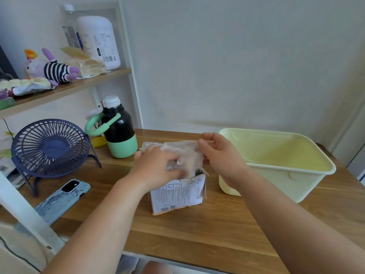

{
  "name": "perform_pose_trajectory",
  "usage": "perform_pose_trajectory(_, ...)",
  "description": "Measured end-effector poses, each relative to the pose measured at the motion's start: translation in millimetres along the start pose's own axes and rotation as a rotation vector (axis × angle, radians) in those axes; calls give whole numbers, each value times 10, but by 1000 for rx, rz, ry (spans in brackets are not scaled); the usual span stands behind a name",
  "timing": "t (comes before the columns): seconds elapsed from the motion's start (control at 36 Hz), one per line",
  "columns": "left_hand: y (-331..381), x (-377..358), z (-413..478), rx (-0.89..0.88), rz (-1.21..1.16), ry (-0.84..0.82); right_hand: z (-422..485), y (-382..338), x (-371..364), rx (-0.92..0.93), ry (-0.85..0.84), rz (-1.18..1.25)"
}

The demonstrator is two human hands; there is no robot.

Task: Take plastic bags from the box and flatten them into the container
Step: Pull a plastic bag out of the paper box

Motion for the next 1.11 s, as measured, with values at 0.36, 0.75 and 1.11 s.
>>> perform_pose_trajectory(0.36, 261, -66, -19, 5, -248, 15, -26, 58, 87, -36, -26, 35)
perform_pose_trajectory(0.75, 288, -108, -3, 2, -269, 54, -134, 219, -36, -80, -256, -335)
perform_pose_trajectory(1.11, 245, -51, 0, 32, -446, 82, -5, 200, 207, -81, 30, 55)
Point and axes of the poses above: each hand's wrist, its own z-axis towards the middle knuckle, its own x-axis out of the back of the hand, y = z × x, the point moved 9 cm from there along z, towards the middle knuckle, and after that the axes turned 11 degrees about y, right-handed, at the moved point
